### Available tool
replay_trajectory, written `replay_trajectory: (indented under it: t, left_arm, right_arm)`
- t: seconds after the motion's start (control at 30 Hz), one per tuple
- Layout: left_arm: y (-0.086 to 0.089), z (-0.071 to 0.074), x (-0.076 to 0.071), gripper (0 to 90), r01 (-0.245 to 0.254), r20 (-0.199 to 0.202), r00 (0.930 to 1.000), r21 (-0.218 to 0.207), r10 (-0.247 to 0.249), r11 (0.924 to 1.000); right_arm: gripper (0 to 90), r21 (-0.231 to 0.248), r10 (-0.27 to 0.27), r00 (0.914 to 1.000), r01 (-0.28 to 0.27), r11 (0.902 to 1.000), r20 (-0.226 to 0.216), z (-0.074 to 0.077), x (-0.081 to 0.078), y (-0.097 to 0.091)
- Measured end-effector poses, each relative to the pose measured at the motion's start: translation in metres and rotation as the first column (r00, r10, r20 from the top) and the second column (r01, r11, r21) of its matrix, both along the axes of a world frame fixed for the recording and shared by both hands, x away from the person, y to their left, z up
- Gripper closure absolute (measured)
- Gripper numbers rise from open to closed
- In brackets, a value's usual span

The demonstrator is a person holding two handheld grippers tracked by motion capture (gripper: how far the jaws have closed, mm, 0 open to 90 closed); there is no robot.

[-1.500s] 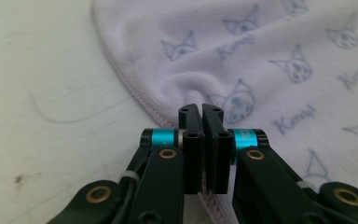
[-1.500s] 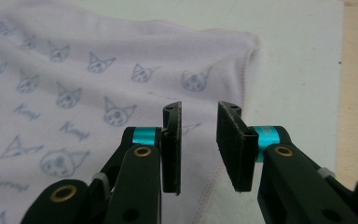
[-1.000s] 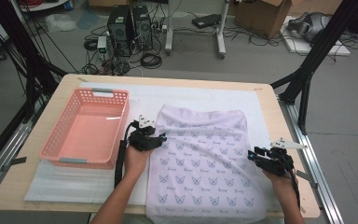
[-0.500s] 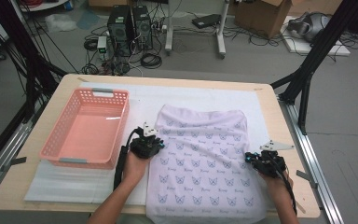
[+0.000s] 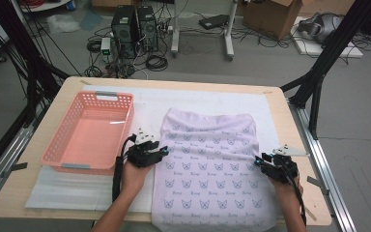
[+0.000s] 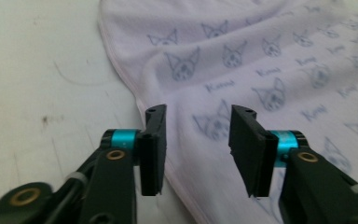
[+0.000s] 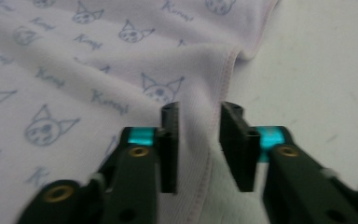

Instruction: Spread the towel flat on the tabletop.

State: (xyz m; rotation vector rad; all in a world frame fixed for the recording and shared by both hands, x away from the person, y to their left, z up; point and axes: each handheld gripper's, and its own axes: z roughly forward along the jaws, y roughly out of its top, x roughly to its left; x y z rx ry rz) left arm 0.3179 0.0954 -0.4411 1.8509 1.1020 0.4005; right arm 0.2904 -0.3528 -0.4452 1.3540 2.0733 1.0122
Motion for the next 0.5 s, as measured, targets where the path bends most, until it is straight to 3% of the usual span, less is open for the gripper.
replay_trajectory:
  t: [0.1,0.33,0.5]
  left_arm:
    - [0.008,-0.001,-0.017,50.4,0.004,-0.010,0.9999,-0.015,-0.004,0.9999]
    - [0.019,-0.004,-0.050,49.3,0.015,-0.026,0.9995,-0.029,-0.016,0.9995]
    - [0.020,-0.007,-0.068,49.9,0.028,-0.059,0.9978,-0.042,-0.031,0.9987]
  right_arm:
    - [59.2,-0.009,-0.010,0.9999,0.010,0.9999,-0.002,0.004,-0.008,-0.005]
    - [56.4,0.071,-0.003,1.0000,0.002,0.9975,0.007,0.015,-0.042,-0.017]
    - [54.8,0.066,0.016,0.9997,-0.015,0.9977,-0.021,0.011,-0.062,-0.015]
